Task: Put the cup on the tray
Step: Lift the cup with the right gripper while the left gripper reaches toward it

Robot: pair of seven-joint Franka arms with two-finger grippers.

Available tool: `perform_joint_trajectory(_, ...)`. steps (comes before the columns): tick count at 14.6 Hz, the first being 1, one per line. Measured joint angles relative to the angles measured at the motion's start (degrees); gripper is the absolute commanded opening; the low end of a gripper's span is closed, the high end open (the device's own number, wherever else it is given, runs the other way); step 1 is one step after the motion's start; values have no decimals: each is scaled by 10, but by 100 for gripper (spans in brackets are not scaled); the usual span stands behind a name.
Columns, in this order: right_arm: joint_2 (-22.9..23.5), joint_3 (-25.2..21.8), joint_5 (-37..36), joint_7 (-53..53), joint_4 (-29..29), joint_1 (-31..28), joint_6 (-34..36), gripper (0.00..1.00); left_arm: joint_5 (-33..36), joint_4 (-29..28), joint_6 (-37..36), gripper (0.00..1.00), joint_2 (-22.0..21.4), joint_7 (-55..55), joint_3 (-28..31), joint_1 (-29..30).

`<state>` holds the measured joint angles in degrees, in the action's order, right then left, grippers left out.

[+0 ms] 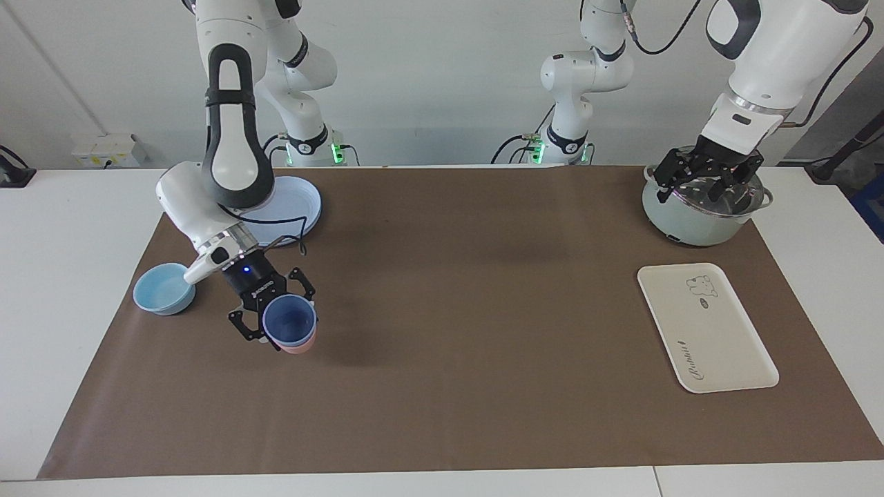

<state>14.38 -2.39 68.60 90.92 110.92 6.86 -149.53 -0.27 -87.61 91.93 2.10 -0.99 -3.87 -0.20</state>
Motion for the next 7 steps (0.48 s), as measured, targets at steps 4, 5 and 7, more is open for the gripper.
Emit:
perform_joint_trajectory(4, -40, 0, -185, -122, 0, 7, 49, 0, -86, -7, 48, 100, 3, -3, -6, -5)
perform_joint_trajectory(5, -51, 0, -238, -150, 0, 12, 68, 0, -120, -10, 54, 100, 8, -18, -9, -15)
perform_joint_trajectory(7, -75, 1, -353, -208, -1, 32, 104, 0, -186, -8, 87, 99, 31, -104, -12, -56)
